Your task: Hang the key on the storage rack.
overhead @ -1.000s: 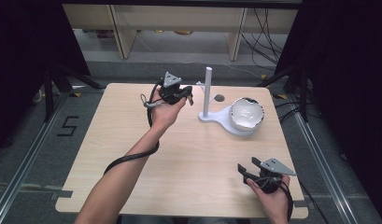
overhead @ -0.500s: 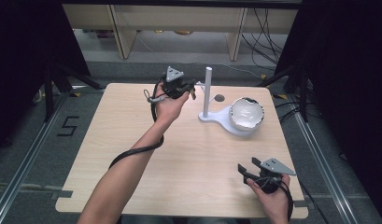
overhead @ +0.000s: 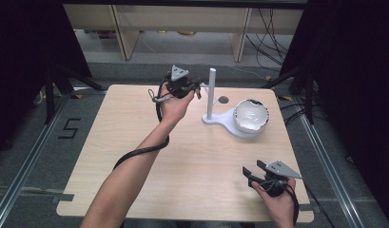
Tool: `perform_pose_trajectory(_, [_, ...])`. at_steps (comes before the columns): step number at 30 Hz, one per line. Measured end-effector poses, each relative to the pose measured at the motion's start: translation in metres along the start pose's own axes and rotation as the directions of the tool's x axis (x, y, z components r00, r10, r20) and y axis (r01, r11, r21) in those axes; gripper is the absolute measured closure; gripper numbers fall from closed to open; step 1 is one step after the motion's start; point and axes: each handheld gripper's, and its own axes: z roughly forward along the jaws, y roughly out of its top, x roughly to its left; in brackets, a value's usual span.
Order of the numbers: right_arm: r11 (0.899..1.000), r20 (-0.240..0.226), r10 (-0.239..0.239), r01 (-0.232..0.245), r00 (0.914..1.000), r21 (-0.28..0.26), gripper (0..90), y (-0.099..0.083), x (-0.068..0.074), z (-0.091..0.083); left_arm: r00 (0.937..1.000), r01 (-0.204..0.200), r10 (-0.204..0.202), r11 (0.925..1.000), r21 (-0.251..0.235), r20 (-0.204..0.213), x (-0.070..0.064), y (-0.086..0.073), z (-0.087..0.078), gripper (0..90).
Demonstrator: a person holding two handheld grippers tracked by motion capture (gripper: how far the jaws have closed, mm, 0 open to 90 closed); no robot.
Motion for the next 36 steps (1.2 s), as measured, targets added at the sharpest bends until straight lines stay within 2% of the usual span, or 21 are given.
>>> perform_pose_trajectory(3, [1.000,0.002,-0.003,0.003,1.0000,0.002,34.1,0.000,-0.001,0.000,1.0000,-0.006,0.006,1.0000,0.001,-0.001,-0.001,0.001,0.001,89.5])
perform_pose_trajectory(4, [1.000,0.000,-0.029,0.029,0.9996,-0.010,34.1,0.000,-0.003,0.001,1.0000,-0.006,0.006,1.0000,0.001,-0.001,-0.001,0.001,0.001,89.5])
perform_pose_trajectory(5, [1.000,-0.005,-0.013,0.013,0.9999,-0.010,34.2,0.000,-0.002,0.001,1.0000,-0.004,0.004,1.0000,0.001,-0.002,-0.002,0.001,0.002,89.5])
perform_pose_trajectory(7, [1.000,0.015,-0.027,0.027,0.9995,-0.004,34.1,0.000,-0.003,0.000,1.0000,-0.005,0.005,1.0000,-0.001,-0.003,-0.003,0.001,0.003,89.5])
perform_pose_trajectory(10, [1.000,0.015,-0.024,0.024,0.9996,-0.002,34.2,0.000,-0.003,0.000,0.9999,-0.008,0.008,1.0000,-0.001,-0.006,-0.004,0.002,0.003,89.5])
perform_pose_trajectory(12, [1.000,-0.004,-0.016,0.016,0.9999,-0.011,34.1,0.000,-0.002,0.001,0.9999,-0.010,0.010,0.9999,-0.004,-0.007,-0.004,0.002,0.004,89.5])
perform_pose_trajectory(13, [1.000,0.001,-0.014,0.014,0.9999,0.007,34.1,0.000,-0.002,0.000,0.9999,-0.009,0.009,1.0000,-0.004,-0.007,-0.005,0.002,0.005,89.5])
perform_pose_trajectory(20, [1.000,0.006,-0.021,0.021,0.9998,-0.002,34.0,0.000,-0.003,0.001,0.9999,-0.010,0.010,0.9999,-0.005,-0.011,-0.006,0.002,0.005,89.5])
perform_pose_trajectory(23, [1.000,0.003,-0.002,0.002,1.0000,0.007,34.0,-0.001,-0.001,0.001,0.9998,-0.015,0.015,0.9999,-0.004,-0.012,-0.006,0.003,0.005,89.5])
perform_pose_trajectory(34, [1.000,0.010,-0.025,0.026,0.9996,-0.003,34.0,-0.001,-0.002,0.004,0.9995,-0.021,0.021,0.9998,-0.003,-0.023,-0.010,0.005,0.008,89.5])
perform_pose_trajectory(35, [1.000,0.004,-0.006,0.006,1.0000,0.007,34.0,-0.001,-0.001,0.002,0.9994,-0.024,0.024,0.9997,-0.002,-0.024,-0.011,0.005,0.008,89.5])
perform_pose_trajectory(36, [1.000,0.004,-0.006,0.006,1.0000,0.007,34.0,-0.001,-0.001,0.002,0.9993,-0.026,0.026,0.9997,-0.001,-0.026,-0.011,0.005,0.009,89.5])
